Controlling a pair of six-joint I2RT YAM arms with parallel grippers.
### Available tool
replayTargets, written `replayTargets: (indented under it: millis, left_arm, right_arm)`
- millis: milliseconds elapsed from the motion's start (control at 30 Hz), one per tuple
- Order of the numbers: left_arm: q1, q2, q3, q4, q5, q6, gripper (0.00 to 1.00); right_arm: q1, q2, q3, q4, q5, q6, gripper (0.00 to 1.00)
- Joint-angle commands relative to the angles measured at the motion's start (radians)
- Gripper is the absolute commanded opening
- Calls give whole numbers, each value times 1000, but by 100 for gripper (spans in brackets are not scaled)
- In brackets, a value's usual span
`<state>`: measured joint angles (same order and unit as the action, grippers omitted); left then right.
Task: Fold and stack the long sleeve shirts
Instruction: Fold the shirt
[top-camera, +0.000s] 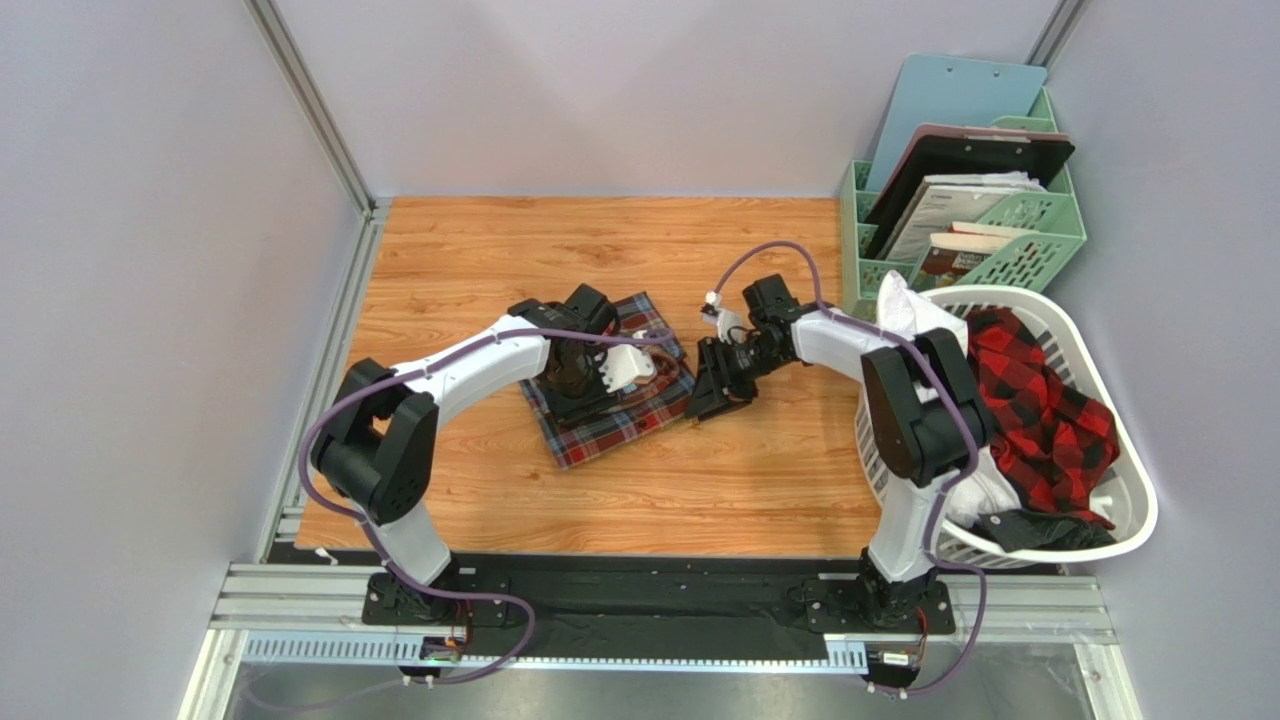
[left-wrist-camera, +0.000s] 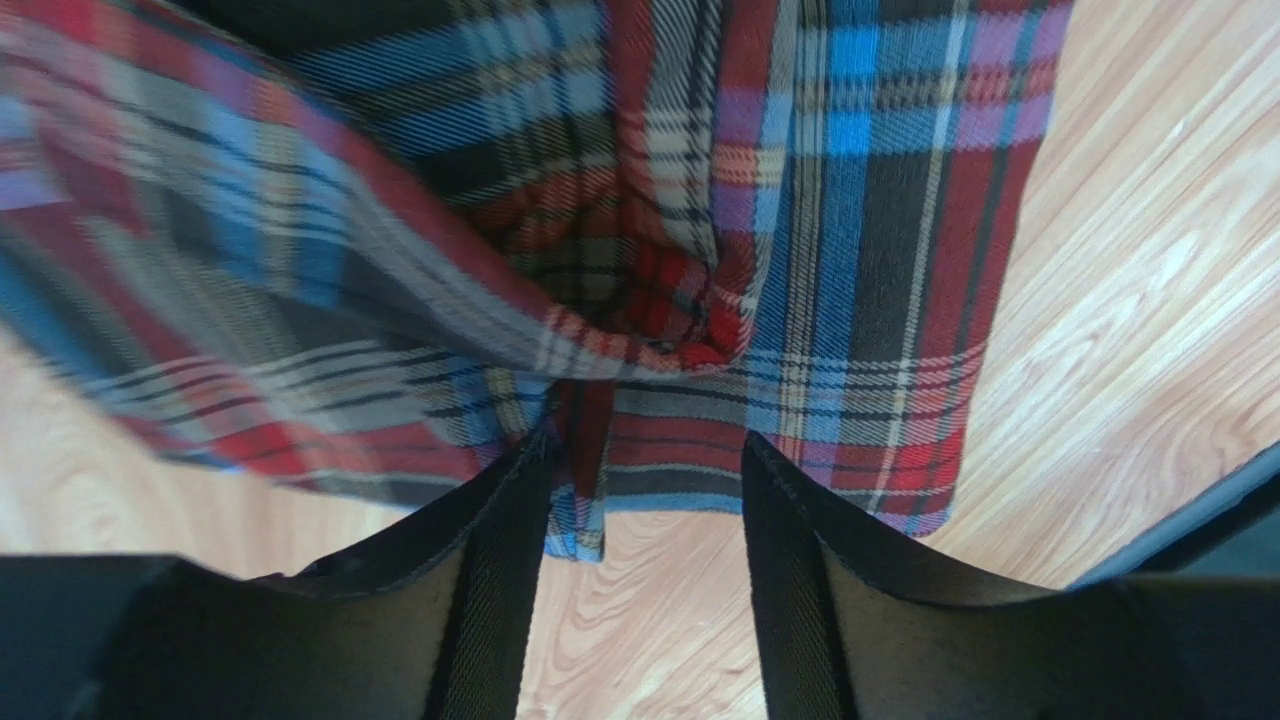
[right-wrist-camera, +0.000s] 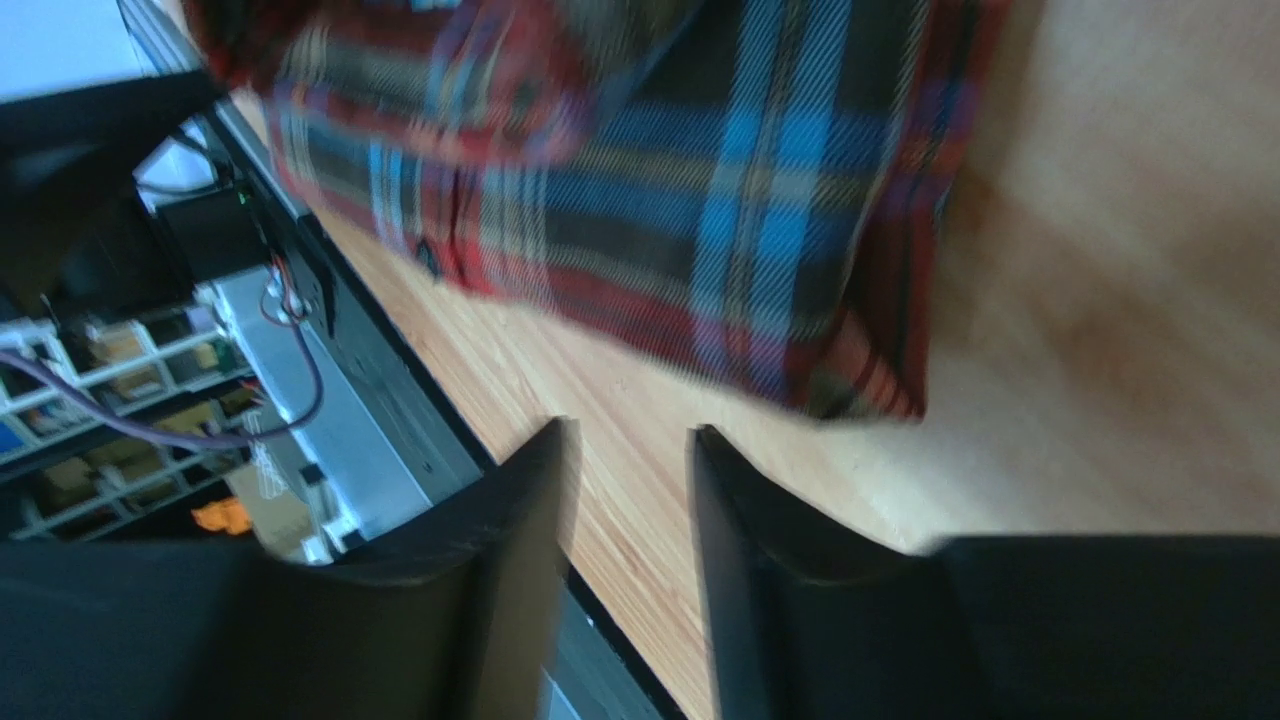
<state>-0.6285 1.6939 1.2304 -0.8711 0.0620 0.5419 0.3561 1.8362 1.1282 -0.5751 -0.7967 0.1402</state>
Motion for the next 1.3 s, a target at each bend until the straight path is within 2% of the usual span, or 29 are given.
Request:
replayTargets:
  millis: [0,33,67,100,167,200,267,367,433,467,533,567,600,667,700,767,833,900,967,1067,1100,1167,1200,1267]
  left_arm:
    - [9,4,-26,41,174,58,40]
    - [6,6,-28,32,208,44,37]
    - [-3,9,-29,21,273,14,33]
    - [-37,13,-29,15,291,-9,24]
    - [-123,12,-13,9,361,-89,15]
    - [-157,7,3,7,389,-126,14]
    - [-247,9,68,11,482,-247,16]
    - [-275,21,186,4,631,-365,30]
    - [-264,-32,216,-20,575,-353,35]
    - [-216,-66,210,-22,493,-338,36]
    - [-127,-154,186,-25,460,-320,44]
    - [-37,-171,173,-44,444,-250,47]
    - [-1,-184,167,-90,414,-194,53]
    - [56,-194,121,-86,269,-50,59]
    - [71,-192,100,-71,244,-10,65]
    - [88,-174,52,-25,172,79,66]
    - [90,-116,31,3,151,121,74]
    - [92,-39,17,41,115,150,75]
    - [93,15,12,63,73,176,75]
    - [90,98,1,67,35,210,65]
    - [90,121,-2,67,30,213,48]
    - [78,128,-14,51,27,204,27]
    - [66,122,-17,35,36,198,1]
    - [-6,102,-28,-20,76,143,0]
  right_arm:
    - [1,115,119,106,2,81,32]
    - [1,165,166,104,5,81,27]
    - [0,185,189,104,11,87,17]
    - [1,204,217,109,14,94,12]
    - [1,265,310,121,21,120,1]
    - [3,291,349,121,21,122,0]
    - [9,354,485,113,27,119,0]
    - [23,399,628,30,48,4,2]
    - [18,403,720,-24,71,-47,6]
    - [-2,393,728,-60,67,-48,11]
    - [-28,316,670,-65,48,-24,17]
    - [-46,287,627,-59,39,-21,20]
    - [-55,220,549,-55,36,-21,23]
    - [-65,157,463,-54,18,-31,31]
    - [-66,126,428,-55,5,-31,31]
    - [-65,46,314,-61,-42,-18,33]
    - [-65,-26,221,-77,-67,-13,34]
    - [-65,-73,154,-95,-61,-16,41]
    - [-65,-136,83,-121,-58,-40,41]
    - [-77,-204,30,-164,-41,-70,42]
    - [-83,-219,18,-170,-36,-82,42]
    - [-118,-245,4,-178,-27,-82,42]
    - [-134,-261,-5,-186,-30,-85,42]
    - [-176,-268,-8,-218,-41,-93,41]
